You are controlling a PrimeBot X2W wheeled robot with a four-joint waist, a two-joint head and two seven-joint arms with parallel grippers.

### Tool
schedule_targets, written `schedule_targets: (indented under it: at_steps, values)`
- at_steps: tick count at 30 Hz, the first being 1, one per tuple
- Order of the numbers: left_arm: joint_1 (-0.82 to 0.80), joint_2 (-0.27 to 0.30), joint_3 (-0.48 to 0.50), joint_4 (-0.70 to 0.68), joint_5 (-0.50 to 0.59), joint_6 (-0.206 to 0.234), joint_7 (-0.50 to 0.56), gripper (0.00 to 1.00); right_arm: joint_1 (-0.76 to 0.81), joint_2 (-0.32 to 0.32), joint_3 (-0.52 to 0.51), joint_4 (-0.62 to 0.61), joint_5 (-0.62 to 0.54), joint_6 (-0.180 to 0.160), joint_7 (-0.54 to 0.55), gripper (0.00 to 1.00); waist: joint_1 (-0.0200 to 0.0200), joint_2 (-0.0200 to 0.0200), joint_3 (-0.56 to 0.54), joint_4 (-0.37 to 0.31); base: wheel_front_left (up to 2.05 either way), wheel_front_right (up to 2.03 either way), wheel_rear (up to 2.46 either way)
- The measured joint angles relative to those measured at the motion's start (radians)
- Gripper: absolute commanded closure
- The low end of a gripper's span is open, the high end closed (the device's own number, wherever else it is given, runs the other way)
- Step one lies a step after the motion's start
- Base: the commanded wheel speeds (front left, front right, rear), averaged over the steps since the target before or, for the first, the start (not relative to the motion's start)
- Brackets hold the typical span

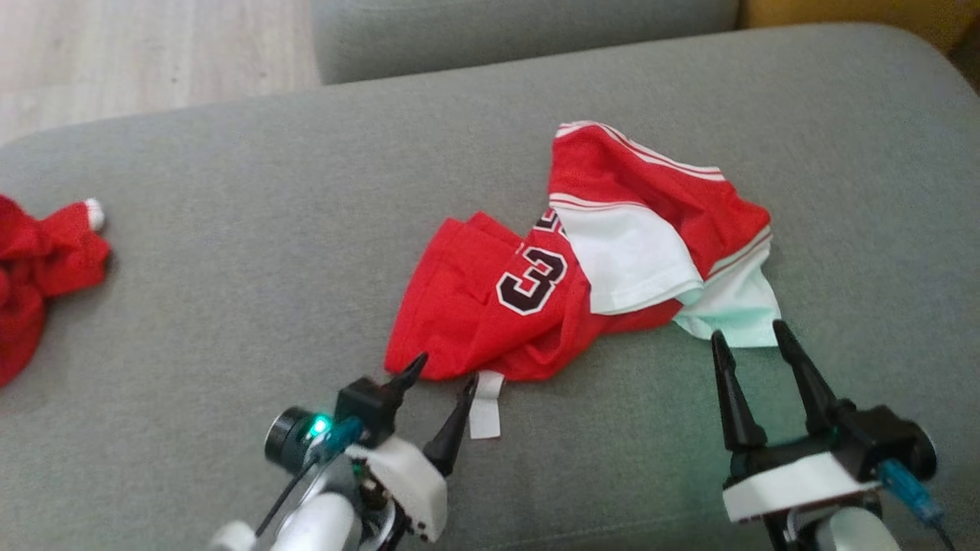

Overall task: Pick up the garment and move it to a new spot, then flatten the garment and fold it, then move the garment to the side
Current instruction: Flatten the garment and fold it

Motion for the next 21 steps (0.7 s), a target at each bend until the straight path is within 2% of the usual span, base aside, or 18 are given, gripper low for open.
schedule_targets:
  at_steps: [9, 10, 11, 12, 13, 17, 21]
  values:
    - [-0.158, -0.001, -0.076, 0.205, -0.029, 0.019, 0.015, 0.0, -0.044, 0.0, 0.005, -0.007, 0.002, 0.0, 0.0, 0.0, 0.0001, 0.0, 0.057, -0.062, 0.0, 0.0, 0.0]
    - [-0.175, -0.001, -0.082, 0.227, -0.032, 0.019, 0.015, 0.21, -0.045, 0.001, 0.006, -0.007, 0.002, 0.0, 0.0, 0.0, 0.0001, 0.0, 0.062, -0.067, 0.0, 0.0, 0.0]
    - [-0.189, -0.002, -0.084, 0.246, -0.039, 0.02, 0.013, 0.49, -0.045, 0.001, 0.006, -0.007, 0.002, 0.0, 0.0, 0.0, 0.0001, 0.0, 0.065, -0.071, 0.0, 0.0, 0.0]
    - [-0.203, -0.002, -0.087, 0.265, -0.043, 0.021, 0.011, 0.89, -0.045, 0.001, 0.006, -0.007, 0.002, 0.0, 0.0, 0.0, 0.0001, 0.0, 0.068, -0.074, 0.0, 0.0, 0.0]
    - [-0.216, -0.002, -0.09, 0.283, -0.045, 0.023, 0.003, 1.0, -0.045, 0.001, 0.006, -0.007, 0.002, 0.0, 0.0, 0.0, 0.0001, 0.0, 0.07, -0.077, 0.0, 0.0, 0.0]
    - [-0.244, -0.004, -0.112, 0.304, -0.092, 0.022, -0.03, 1.0, -0.045, 0.002, 0.002, -0.006, 0.01, 0.0, 0.0, 0.0, 0.0, 0.0, 0.066, -0.078, 0.0, 0.0, 0.0]
    - [-0.239, -0.004, -0.113, 0.23, -0.14, 0.04, -0.04, 1.0, -0.044, 0.003, -0.012, -0.006, 0.009, 0.0, 0.0, 0.0, -0.0001, 0.0, 0.053, -0.062, 0.0, 0.0, 0.0]
